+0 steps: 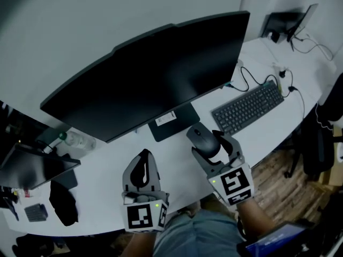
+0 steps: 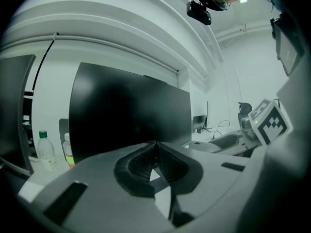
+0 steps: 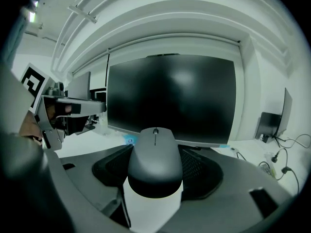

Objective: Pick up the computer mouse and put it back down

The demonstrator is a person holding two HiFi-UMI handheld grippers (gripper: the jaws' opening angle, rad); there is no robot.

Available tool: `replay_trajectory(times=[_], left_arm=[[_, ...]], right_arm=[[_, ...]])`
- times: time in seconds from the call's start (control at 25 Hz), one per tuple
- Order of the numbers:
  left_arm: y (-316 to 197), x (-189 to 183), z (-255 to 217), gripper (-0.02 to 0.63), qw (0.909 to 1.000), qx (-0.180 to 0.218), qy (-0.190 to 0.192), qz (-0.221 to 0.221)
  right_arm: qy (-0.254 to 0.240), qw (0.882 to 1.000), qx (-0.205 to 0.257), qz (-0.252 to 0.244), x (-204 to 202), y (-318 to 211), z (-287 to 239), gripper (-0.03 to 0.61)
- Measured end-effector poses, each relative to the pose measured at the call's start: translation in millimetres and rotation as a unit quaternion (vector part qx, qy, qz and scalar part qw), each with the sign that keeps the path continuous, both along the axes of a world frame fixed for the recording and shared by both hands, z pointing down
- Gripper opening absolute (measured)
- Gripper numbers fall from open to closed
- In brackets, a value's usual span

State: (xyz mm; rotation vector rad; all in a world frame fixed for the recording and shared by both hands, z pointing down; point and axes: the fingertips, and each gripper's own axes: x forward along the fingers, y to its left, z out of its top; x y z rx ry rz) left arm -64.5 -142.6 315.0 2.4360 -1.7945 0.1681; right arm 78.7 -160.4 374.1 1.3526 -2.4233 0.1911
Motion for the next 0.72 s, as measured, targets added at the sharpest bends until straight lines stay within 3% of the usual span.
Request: replay_trajectory(times=[0.72], left_arm=[[-6, 5, 47, 0.008, 0.9978, -0.058, -0.024, -0.018]], right_arm=[[0.013, 0.996, -0.092, -0.011, 14, 1, 95, 0.302]])
